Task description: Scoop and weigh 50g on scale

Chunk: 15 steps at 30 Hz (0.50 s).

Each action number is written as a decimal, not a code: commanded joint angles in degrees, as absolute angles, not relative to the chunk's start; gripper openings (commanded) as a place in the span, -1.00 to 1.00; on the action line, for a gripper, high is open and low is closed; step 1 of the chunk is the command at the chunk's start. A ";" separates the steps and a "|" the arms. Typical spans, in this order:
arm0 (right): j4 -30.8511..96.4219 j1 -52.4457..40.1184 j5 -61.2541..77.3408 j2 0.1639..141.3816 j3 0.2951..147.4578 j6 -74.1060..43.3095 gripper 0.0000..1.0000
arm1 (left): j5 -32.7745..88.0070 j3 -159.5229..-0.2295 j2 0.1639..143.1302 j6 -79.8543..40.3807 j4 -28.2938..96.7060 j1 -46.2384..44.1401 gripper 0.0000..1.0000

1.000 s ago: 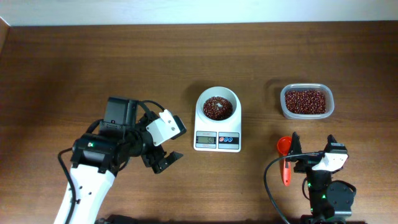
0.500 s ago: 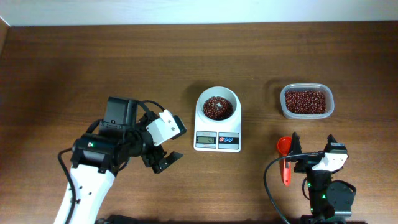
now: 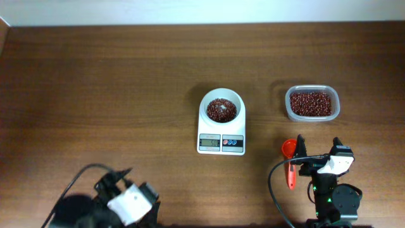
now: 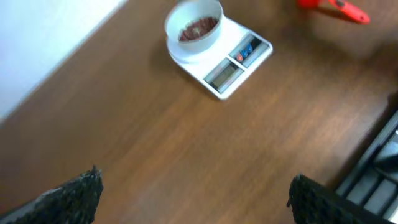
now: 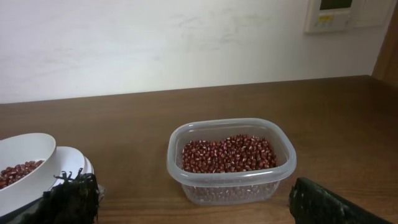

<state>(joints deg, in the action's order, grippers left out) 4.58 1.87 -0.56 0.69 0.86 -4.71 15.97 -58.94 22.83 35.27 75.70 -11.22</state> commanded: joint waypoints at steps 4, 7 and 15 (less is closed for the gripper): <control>4.62 1.52 -0.62 0.21 0.32 -4.69 0.97 | 12.19 -59.31 8.38 33.78 76.03 -10.76 0.98; 4.64 1.52 -0.62 0.21 0.32 -4.69 0.97 | 12.38 -59.31 7.31 33.58 76.16 -8.25 0.98; 4.62 1.52 -0.62 0.21 0.32 -4.69 0.97 | 12.62 -60.18 0.64 33.65 77.21 -4.84 0.98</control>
